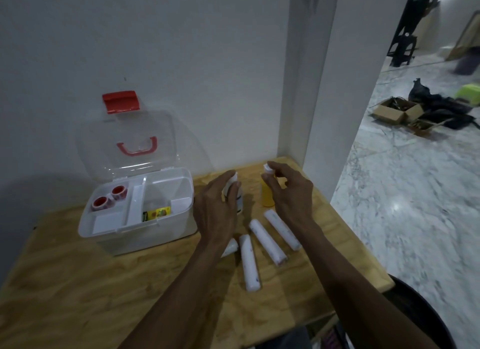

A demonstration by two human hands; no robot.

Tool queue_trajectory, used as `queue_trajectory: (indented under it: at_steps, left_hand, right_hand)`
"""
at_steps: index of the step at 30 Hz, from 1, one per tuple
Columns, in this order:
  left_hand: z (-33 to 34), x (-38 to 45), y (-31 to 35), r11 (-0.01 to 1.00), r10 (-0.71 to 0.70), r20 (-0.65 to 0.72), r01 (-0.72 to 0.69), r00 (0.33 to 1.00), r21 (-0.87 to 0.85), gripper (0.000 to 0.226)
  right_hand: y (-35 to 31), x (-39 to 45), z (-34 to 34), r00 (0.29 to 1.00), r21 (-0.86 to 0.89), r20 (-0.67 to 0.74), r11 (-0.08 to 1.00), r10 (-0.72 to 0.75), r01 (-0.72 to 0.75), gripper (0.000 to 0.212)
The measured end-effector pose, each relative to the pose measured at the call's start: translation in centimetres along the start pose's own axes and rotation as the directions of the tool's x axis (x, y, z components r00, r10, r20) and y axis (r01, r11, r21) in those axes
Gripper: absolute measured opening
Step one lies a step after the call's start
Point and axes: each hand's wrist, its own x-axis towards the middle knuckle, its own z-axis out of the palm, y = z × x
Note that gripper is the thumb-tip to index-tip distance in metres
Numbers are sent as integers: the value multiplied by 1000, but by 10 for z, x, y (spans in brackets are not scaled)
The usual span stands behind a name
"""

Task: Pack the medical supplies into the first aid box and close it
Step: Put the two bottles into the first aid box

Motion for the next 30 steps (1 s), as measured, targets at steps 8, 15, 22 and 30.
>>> queue_trajectory:
  at_steps: [8,15,22,30]
  left_hand:
    - [2,4,3,998,19,-40,-21,999,-51,22]
    - [-22,10,25,987,38,-88,-51,995,-155,22]
    - [-92,46,32,983,25,-221,-64,975,-173,25]
    - [-142,88,-14,992,-58,-265,25,962,-126,25]
  right_hand:
    - [-2,2,-3,999,12,-32,999,-44,45,24]
    - [-48,13,-21,992,44,-77,994,-97,101,21]
    - [-111,20,-6,982,165,-63,969,-177,185,19]
    - [-151,10,61,976,245,24,948,-218,206,20]
